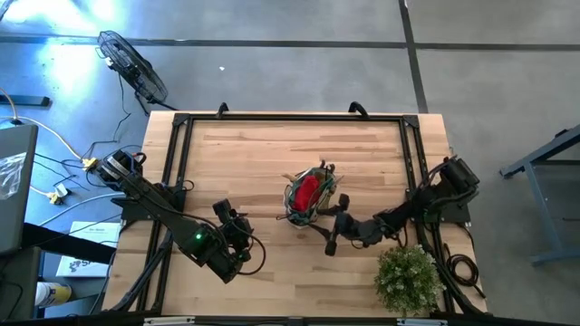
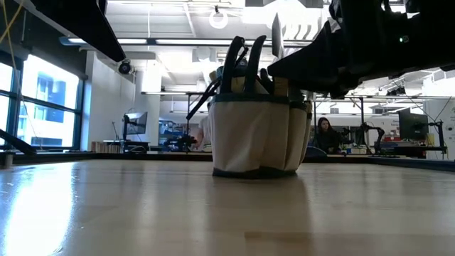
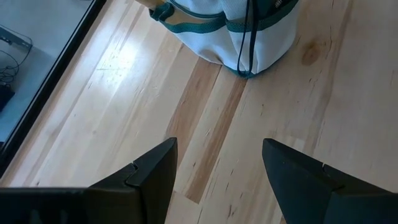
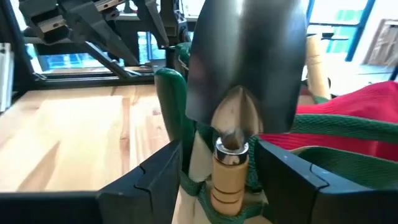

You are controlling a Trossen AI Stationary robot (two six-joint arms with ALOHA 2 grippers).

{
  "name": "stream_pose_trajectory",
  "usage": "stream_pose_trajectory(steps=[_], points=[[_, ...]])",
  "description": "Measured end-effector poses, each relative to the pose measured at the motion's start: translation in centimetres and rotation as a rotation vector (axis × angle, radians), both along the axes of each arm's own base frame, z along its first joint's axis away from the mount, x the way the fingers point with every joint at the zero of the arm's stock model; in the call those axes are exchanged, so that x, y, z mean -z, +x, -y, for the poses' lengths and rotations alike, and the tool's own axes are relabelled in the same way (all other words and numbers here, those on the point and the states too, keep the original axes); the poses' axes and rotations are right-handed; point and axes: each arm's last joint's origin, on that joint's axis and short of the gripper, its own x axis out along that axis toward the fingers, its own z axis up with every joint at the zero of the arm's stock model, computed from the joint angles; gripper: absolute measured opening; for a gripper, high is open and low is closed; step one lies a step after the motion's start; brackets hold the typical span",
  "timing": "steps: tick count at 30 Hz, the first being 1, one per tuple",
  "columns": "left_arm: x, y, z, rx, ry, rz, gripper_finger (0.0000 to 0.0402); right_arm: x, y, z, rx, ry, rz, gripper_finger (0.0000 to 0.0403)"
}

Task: Pick & Place Garden tools in Gardening bag
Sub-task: Put the brown trowel into the green gardening bag

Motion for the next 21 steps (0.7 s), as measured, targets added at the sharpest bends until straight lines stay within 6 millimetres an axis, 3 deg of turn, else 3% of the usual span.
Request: stream_pose_trajectory(steps=[12,21], points=[[0.0,0.0,0.0,0.0,0.0,0.0,0.0227,0.0,-0.8,-1.4,-0.015,-0.084,-0.017,0.0193],[0.0,0.0,0.0,0.0,-0.001,0.002,0.0227,-0.1,-1.2,-1.6,0.086,-0.11,-0.018,0.0193]])
